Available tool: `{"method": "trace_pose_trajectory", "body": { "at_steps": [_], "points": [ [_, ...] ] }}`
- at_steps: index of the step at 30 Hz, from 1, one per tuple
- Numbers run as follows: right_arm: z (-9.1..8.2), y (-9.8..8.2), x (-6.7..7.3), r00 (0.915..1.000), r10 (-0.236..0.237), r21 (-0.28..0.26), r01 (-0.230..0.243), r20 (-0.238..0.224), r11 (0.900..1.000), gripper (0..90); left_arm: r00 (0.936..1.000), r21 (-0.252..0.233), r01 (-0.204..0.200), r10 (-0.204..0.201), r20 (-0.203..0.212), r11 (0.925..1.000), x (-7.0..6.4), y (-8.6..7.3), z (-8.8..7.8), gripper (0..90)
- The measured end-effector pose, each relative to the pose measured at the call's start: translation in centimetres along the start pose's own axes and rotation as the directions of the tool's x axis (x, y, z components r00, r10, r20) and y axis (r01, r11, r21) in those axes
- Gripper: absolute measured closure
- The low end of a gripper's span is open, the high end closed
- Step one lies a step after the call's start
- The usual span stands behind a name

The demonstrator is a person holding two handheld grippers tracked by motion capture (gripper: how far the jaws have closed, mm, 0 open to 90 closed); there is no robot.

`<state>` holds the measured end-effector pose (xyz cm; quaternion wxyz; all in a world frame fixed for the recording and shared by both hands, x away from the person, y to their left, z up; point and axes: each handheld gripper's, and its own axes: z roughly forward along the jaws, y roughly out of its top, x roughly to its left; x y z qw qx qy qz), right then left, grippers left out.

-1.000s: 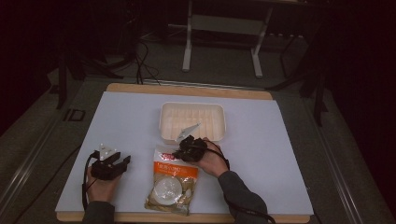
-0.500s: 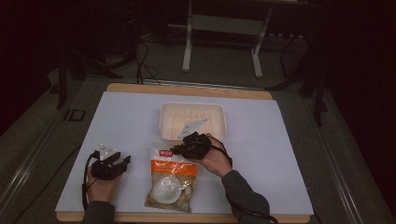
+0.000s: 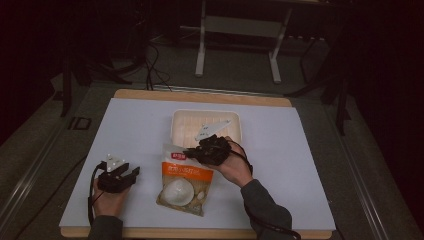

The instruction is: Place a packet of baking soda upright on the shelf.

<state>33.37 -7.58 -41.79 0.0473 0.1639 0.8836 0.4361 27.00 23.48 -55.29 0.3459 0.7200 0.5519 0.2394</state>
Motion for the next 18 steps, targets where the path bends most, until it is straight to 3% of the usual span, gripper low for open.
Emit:
{"method": "trace_pose_trajectory", "body": {
  "at_steps": [10, 15, 18],
  "points": [
    [-1.7, 0.9, 0.1, 0.9985, 0.047, -0.044, -0.049, -0.027, 0.998, 90.0, 1.0000, 0.002, 0.000, 0.000, 0.000, 1.0000, 0.0, 0.0, 0.0, 54.0],
    [-2.2, 0.8, -0.1, 0.9953, 0.081, -0.061, -0.084, -0.053, 0.995, 90.0, 1.0000, 0.002, -0.001, 0.001, -0.001, 1.0000, 0.0, 0.0, 0.0, 53.9],
    [-2.7, 0.8, -0.4, 0.9893, 0.119, -0.096, -0.127, -0.084, 0.987, 90.0, 1.0000, 0.002, -0.001, 0.001, -0.001, 1.0000, 0.0, 0.0, 0.0, 53.9]
  ]
}}
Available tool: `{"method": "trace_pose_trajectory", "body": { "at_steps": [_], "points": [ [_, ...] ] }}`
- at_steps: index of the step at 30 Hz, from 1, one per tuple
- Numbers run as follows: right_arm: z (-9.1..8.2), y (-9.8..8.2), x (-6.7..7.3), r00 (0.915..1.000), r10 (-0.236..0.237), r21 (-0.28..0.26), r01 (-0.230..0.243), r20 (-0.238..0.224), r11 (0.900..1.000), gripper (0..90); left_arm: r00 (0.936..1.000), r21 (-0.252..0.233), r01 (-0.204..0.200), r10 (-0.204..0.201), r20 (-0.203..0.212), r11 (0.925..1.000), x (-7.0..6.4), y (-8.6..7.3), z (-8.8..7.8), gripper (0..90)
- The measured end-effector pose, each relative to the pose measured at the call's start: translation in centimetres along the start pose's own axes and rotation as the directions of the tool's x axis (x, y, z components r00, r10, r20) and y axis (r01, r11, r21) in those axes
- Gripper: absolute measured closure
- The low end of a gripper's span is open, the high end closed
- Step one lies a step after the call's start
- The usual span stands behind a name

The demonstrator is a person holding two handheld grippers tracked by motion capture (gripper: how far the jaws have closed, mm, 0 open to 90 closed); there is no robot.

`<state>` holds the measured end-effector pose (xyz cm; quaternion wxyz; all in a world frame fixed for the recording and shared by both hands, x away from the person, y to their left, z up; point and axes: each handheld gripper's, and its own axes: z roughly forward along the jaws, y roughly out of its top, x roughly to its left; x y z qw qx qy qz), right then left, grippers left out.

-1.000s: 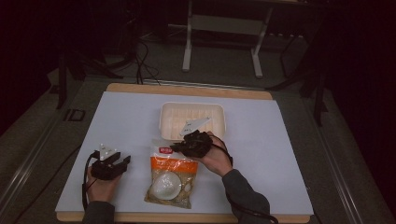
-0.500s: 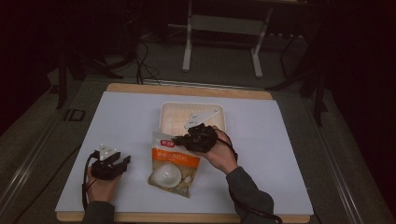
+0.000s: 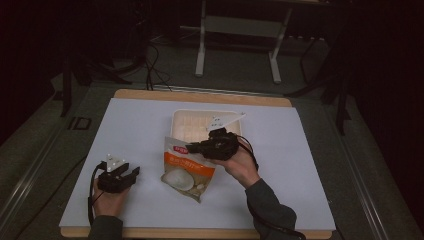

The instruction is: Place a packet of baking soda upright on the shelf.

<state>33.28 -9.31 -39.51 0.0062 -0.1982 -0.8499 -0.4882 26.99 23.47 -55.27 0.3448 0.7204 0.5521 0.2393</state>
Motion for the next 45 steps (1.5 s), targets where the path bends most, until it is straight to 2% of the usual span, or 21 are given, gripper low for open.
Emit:
{"method": "trace_pose_trajectory", "body": {
  "at_steps": [4, 14, 19, 20, 34, 45],
  "points": [
    [-0.3, 0.1, -0.2, 0.9995, 0.029, -0.034, -0.029, -0.016, 0.999, 90.0, 1.0000, -0.001, 0.001, -0.001, 0.000, 1.0000, 0.0, 0.0, 0.0, 53.9],
    [-0.9, 0.0, -0.4, 0.9974, 0.071, -0.071, -0.071, -0.009, 0.995, 90.0, 1.0000, -0.003, 0.001, -0.001, -0.003, 1.0000, 0.0, 0.0, 0.0, 53.9],
    [-1.3, -0.2, -0.6, 0.9957, 0.092, -0.090, -0.093, -0.013, 0.992, 90.0, 1.0000, -0.006, 0.002, -0.002, -0.005, 1.0000, 0.0, 0.0, -0.1, 53.8],
    [-1.4, -0.3, -0.6, 0.9940, 0.106, -0.102, -0.108, -0.026, 0.989, 90.0, 1.0000, -0.009, 0.002, -0.003, -0.007, 1.0000, 0.0, 0.0, -0.1, 53.8],
    [-3.3, 0.6, 0.2, 0.9953, 0.097, -0.158, -0.096, 0.001, 0.983, 90.0, 0.9999, -0.019, 0.006, -0.006, -0.015, 0.9998, 0.0, -0.1, -0.2, 53.8],
    [-4.2, 0.6, 0.0, 0.9934, 0.113, -0.190, -0.108, 0.016, 0.976, 90.0, 0.9997, -0.036, 0.010, -0.011, -0.020, 0.9993, 0.0, -0.1, -0.3, 53.7]
  ]
}}
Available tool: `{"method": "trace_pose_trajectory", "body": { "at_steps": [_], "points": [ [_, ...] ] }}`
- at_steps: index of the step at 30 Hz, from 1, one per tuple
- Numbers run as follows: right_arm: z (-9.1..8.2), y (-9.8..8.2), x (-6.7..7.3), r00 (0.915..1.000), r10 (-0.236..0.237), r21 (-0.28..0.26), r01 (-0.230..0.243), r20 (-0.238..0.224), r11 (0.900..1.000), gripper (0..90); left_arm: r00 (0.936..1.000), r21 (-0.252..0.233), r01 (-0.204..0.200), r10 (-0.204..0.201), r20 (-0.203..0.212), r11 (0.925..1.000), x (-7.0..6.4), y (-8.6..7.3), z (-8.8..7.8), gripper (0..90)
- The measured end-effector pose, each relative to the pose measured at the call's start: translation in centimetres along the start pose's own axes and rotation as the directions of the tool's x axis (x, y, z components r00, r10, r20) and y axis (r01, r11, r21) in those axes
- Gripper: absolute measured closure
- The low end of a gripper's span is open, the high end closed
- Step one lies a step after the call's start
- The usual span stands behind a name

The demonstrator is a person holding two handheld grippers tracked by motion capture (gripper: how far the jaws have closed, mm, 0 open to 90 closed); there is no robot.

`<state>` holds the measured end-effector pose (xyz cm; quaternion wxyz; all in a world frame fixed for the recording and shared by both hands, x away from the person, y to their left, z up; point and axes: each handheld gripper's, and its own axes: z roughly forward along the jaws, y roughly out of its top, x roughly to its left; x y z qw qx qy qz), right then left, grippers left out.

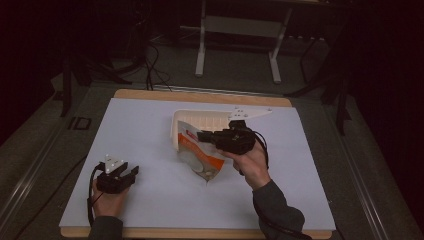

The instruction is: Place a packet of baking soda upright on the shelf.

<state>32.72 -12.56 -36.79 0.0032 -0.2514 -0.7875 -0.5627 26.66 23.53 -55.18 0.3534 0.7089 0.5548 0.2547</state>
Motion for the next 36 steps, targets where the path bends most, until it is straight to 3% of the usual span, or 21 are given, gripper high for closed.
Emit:
{"method": "trace_pose_trajectory", "body": {
  "at_steps": [22, 36],
  "points": [
    [-3.0, 0.9, -1.0, 0.9986, 0.026, -0.063, -0.023, 0.047, 0.998, 90.0, 1.0000, -0.011, 0.008, -0.008, -0.001, 0.9999, 0.1, -0.1, -0.1, 53.4],
    [-5.4, 2.6, -1.5, 0.9950, 0.009, -0.078, -0.001, 0.099, 0.997, 90.0, 1.0000, -0.010, 0.006, -0.006, -0.001, 0.9999, 0.1, -0.1, -0.1, 53.5]
  ]
}}
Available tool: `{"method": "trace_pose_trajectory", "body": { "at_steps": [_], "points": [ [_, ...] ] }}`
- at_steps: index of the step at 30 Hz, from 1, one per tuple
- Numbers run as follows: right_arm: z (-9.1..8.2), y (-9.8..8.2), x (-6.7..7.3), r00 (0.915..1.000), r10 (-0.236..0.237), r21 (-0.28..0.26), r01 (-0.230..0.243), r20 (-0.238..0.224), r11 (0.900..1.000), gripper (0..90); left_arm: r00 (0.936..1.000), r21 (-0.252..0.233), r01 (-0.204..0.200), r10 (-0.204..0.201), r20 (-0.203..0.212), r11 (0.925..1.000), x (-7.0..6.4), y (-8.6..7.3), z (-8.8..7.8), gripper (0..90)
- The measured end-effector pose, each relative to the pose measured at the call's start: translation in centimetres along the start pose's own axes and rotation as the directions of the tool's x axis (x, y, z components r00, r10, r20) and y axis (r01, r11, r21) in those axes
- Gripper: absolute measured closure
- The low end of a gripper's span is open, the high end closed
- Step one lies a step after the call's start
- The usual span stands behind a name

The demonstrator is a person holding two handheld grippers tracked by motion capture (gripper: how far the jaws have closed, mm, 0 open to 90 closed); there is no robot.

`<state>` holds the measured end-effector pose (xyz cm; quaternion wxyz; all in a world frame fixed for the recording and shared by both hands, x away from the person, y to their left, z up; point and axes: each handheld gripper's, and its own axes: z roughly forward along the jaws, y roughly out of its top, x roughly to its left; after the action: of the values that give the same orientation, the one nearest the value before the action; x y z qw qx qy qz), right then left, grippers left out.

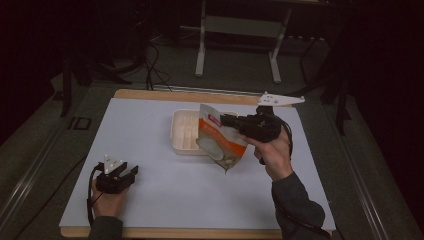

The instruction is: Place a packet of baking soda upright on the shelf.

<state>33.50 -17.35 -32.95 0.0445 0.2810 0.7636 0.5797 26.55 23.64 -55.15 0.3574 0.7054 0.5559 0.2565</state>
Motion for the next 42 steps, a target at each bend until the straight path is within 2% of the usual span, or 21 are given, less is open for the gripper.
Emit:
{"method": "trace_pose_trajectory", "body": {
  "at_steps": [7, 12, 17, 24, 29, 35, 40, 42],
  "points": [
    [-1.0, 1.0, -0.1, 0.9998, -0.006, -0.016, 0.006, 0.018, 1.000, 90.0, 1.0000, 0.001, -0.002, 0.002, -0.001, 1.0000, 0.0, 0.0, 0.0, 53.5],
    [-1.3, 1.4, -0.6, 0.9991, 0.023, -0.041, -0.021, 0.035, 0.999, 90.0, 1.0000, 0.000, 0.000, 0.000, -0.001, 1.0000, 0.0, 0.0, 0.0, 53.5],
    [-1.3, 1.8, -1.3, 0.9966, 0.034, -0.050, -0.030, 0.075, 0.998, 90.0, 1.0000, 0.000, 0.004, -0.004, 0.000, 1.0000, 0.0, 0.0, 0.0, 53.5],
    [-0.8, 2.3, -1.9, 0.9908, 0.037, -0.036, -0.033, 0.130, 0.999, 90.0, 1.0000, 0.003, 0.000, 0.000, -0.002, 1.0000, 0.0, 0.0, 0.0, 53.6],
    [-0.6, 2.2, -2.7, 0.9860, 0.074, -0.060, -0.066, 0.149, 0.996, 90.0, 1.0000, 0.005, -0.003, 0.003, -0.002, 1.0000, 0.0, 0.0, 0.0, 53.6],
    [-0.1, 1.9, -3.4, 0.9779, 0.124, -0.093, -0.110, 0.168, 0.990, 90.0, 1.0000, 0.004, -0.003, 0.003, -0.001, 1.0000, 0.0, 0.0, 0.0, 53.6],
    [0.3, 1.8, -4.0, 0.9646, 0.166, -0.139, -0.139, 0.205, 0.980, 90.0, 1.0000, 0.004, -0.004, 0.004, -0.001, 1.0000, 0.0, 0.0, 0.0, 53.6],
    [0.5, 1.8, -4.0, 0.9577, 0.164, -0.150, -0.130, 0.237, 0.980, 90.0, 1.0000, 0.003, -0.004, 0.004, 0.000, 1.0000, 0.0, 0.0, 0.0, 53.6]
  ]
}}
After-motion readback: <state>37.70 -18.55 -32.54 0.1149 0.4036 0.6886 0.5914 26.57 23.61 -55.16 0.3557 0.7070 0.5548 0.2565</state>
